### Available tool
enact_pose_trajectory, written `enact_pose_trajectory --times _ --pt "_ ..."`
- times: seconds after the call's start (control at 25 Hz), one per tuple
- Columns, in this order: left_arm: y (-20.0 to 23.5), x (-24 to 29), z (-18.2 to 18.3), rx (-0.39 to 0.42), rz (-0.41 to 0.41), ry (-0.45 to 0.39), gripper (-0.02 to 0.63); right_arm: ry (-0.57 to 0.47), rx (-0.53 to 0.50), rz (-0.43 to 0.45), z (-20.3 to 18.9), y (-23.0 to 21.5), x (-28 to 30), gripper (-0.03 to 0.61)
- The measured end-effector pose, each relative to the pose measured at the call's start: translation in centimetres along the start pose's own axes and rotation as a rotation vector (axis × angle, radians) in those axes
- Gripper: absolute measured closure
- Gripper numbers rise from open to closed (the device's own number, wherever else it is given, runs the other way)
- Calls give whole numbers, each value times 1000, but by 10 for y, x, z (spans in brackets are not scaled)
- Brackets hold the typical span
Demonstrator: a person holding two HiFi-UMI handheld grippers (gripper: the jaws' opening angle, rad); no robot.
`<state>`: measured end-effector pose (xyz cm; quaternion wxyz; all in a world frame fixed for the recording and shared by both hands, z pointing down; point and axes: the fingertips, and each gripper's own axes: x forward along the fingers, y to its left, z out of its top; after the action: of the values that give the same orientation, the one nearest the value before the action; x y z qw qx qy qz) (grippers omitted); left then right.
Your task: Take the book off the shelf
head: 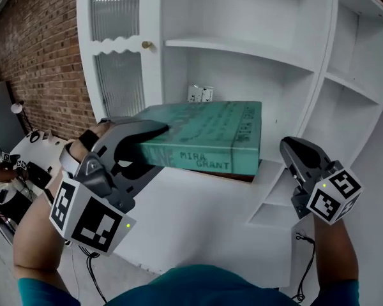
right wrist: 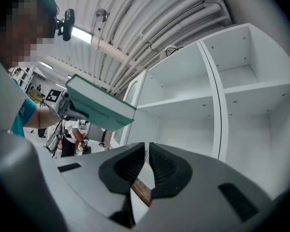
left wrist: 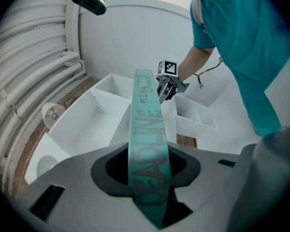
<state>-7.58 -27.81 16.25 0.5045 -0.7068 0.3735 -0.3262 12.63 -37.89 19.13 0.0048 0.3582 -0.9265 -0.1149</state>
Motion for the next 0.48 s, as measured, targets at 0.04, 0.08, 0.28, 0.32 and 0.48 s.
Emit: enact_pose_trajectory --times 0.04,0.08,0.28,0.32,0.48 --pt "-11 0 -8 -22 -12 9 454 6 2 4 -5 2 0 534" --pt "-22 1 -16 -42 -25 18 454 13 3 6 -12 3 1 534" --pt "-82 7 -44 -186 -112 38 454 48 53 35 -49 13 2 534" --pt "-93 8 -48 -219 -127 39 454 53 69 46 -56 16 2 534" --pt "-135 17 -62 -325 -183 42 454 74 127 71 -89 26 0 534"
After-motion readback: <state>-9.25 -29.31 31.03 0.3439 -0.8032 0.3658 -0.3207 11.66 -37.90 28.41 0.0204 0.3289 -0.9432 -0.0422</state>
